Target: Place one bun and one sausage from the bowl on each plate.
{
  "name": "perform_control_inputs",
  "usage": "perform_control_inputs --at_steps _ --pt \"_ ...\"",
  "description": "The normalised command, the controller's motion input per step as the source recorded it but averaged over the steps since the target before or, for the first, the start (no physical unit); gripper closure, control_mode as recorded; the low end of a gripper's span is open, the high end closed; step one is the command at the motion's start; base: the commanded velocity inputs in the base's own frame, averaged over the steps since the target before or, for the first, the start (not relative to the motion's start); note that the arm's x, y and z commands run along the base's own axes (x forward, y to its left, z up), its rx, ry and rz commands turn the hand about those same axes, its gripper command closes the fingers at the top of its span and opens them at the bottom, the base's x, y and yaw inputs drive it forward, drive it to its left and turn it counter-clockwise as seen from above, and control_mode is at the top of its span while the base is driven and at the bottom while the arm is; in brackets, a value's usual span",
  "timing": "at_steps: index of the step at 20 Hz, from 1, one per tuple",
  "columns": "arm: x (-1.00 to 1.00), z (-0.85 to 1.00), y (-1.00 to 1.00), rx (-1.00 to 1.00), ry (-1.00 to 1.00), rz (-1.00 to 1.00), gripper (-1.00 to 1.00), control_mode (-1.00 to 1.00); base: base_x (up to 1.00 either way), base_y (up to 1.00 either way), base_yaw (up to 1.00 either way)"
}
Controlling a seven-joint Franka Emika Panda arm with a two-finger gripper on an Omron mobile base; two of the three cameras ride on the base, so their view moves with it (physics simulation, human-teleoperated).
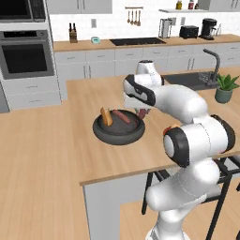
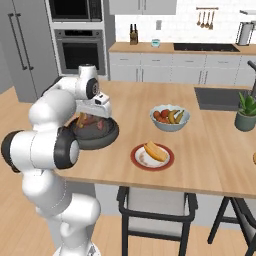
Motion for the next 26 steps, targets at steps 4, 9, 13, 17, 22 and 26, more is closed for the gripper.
perform_control_inputs --at_steps 4,9,13,17,22,26 --pt "-1.00 0.59 -0.81 0.06 -0.06 0.00 1.00 -1.00 0.00 0.00 0.00" --pt "-1.00 0.32 -0.76 0.06 -0.01 0.00 1.00 -1.00 0.00 0.00 0.00" --pt "-0.84 0.12 -0.59 0.02 -0.01 0.00 1.00 -1.00 0.00 0.00 0.00" --pt "0.00 0.00 0.00 0.00 0.00 0.00 1.00 1.00 -0.25 -0.63 -0.02" --pt "0.00 0.00 0.00 0.00 0.00 0.00 1.00 1.00 -0.26 -1.00 0.00" --pt "0.00 0.00 0.00 0.00 0.00 0.00 1.00 1.00 0.26 -1.00 0.02"
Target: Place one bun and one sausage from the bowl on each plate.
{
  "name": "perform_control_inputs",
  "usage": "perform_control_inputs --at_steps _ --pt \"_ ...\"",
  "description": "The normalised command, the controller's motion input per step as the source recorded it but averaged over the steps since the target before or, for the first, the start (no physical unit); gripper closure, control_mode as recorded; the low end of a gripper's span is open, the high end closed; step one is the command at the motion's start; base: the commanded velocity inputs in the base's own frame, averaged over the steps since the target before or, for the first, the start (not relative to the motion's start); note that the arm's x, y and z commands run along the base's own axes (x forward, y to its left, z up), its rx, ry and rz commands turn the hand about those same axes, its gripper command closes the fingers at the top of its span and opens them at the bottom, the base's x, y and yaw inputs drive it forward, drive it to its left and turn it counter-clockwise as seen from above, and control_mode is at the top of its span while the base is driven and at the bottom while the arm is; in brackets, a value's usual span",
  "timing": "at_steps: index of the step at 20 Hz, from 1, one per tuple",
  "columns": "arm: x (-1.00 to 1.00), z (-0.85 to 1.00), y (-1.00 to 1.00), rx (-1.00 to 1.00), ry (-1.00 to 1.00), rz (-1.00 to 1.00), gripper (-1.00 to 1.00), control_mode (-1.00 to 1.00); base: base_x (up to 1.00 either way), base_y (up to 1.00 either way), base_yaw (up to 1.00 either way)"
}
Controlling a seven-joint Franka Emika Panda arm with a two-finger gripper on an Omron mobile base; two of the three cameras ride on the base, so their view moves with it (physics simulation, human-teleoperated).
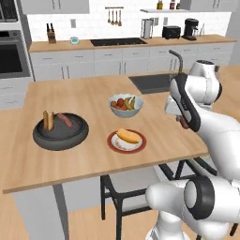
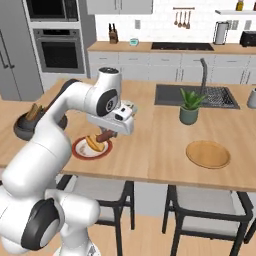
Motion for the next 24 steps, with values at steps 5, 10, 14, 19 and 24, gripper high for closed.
perform_control_inputs --at_steps 5,10,14,19,24 --pt "0.00 0.00 0.00 0.00 0.00 0.00 1.00 1.00 0.52 -1.00 0.09" --pt "0.00 0.00 0.00 0.00 0.00 0.00 1.00 1.00 0.60 -1.00 0.10" --pt "0.48 -0.06 -0.75 0.07 0.00 0.07 1.00 -1.00 0.16 -0.25 0.03" --pt "0.94 -0.41 -1.00 0.03 0.07 0.05 1.00 -1.00 0.00 0.00 0.00" --pt "0.96 -0.73 -0.93 0.00 0.03 0.01 1.00 -1.00 0.00 0.00 0.00"
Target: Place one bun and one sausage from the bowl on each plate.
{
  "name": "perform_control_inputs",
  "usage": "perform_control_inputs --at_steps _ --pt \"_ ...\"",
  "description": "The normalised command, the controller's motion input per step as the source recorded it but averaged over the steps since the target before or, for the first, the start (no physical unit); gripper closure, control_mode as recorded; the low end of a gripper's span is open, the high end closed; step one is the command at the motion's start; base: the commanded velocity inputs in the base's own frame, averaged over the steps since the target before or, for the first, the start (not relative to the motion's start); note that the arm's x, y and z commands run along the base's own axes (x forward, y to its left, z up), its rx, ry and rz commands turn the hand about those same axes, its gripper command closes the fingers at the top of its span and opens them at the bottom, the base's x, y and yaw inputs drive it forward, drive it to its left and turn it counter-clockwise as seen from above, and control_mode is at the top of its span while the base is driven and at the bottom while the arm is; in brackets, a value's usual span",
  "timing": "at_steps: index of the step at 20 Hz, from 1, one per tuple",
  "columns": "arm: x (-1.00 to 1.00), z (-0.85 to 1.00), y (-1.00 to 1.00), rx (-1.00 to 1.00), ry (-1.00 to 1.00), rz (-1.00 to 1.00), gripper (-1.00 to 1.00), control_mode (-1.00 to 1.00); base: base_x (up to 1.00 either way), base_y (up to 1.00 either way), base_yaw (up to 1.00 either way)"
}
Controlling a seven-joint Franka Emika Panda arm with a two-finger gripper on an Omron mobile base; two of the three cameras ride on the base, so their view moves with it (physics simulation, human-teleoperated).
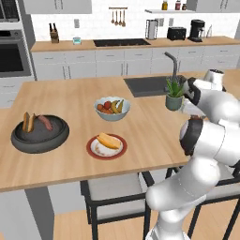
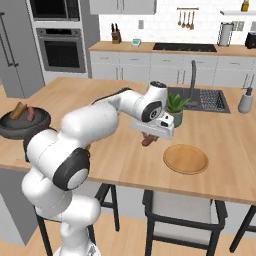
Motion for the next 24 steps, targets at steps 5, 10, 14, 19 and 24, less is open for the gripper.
perform_control_inputs --at_steps 5,10,14,19,24 --pt "0.64 -0.68 -0.81 0.00 0.01 0.00 1.00 -1.00 0.00 0.00 0.00" --pt "0.06 -0.40 -0.56 0.00 0.00 0.00 1.00 -1.00 0.00 0.00 0.00" --pt "0.00 -0.51 -0.03 0.00 0.00 0.00 1.00 -1.00 0.00 0.00 0.00" --pt "0.39 -0.59 -0.04 0.00 0.00 0.00 1.00 -1.00 0.00 0.00 0.00" --pt "0.44 -0.51 -0.11 -0.02 0.00 0.00 1.00 -1.00 0.00 0.00 0.00"
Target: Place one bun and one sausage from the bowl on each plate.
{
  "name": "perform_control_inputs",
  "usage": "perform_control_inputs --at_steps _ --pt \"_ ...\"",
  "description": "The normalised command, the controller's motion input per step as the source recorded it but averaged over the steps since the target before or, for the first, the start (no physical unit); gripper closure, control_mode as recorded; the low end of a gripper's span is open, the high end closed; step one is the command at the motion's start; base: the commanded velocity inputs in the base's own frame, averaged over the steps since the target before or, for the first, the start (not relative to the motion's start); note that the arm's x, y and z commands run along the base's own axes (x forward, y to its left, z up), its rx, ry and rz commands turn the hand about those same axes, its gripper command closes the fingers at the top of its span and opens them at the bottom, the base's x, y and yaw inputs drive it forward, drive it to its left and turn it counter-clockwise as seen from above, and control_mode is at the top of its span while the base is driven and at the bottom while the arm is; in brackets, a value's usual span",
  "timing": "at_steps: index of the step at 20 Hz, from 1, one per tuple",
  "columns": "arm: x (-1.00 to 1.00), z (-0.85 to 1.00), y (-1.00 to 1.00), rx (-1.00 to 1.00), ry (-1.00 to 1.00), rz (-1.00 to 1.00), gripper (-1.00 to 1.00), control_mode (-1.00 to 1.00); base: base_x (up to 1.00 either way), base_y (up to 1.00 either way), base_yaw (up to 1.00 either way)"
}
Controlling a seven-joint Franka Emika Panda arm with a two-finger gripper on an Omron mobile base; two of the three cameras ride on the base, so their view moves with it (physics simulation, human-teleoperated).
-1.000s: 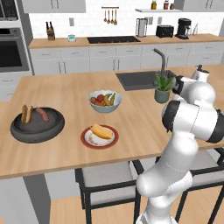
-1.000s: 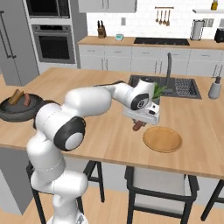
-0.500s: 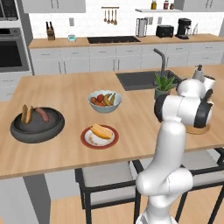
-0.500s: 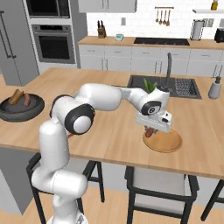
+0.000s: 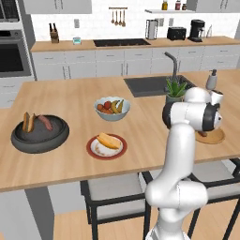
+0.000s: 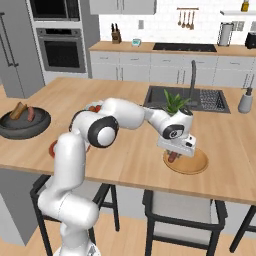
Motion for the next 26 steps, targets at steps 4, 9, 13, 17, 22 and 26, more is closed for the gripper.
perform_control_inputs --at_steps 4,9,13,17,22,26 --pt "0.34 -0.45 -0.15 -0.03 0.00 0.00 -1.00 -1.00 0.00 0.00 0.00" --pt "0.07 -0.25 0.00 -0.03 0.00 0.00 -1.00 -1.00 0.00 0.00 0.00" --pt "-0.59 0.50 0.06 0.00 -0.15 0.00 -1.00 -1.00 0.00 0.00 0.00" --pt "-1.00 1.00 0.57 -0.03 -0.14 0.00 -1.00 -1.00 0.00 0.00 0.00" --pt "-0.99 0.90 1.00 -0.17 -0.01 0.00 -1.00 -1.00 0.00 0.00 0.00" --pt "-0.86 0.77 1.00 -0.18 0.01 0.03 -1.00 -1.00 0.00 0.00 0.00"
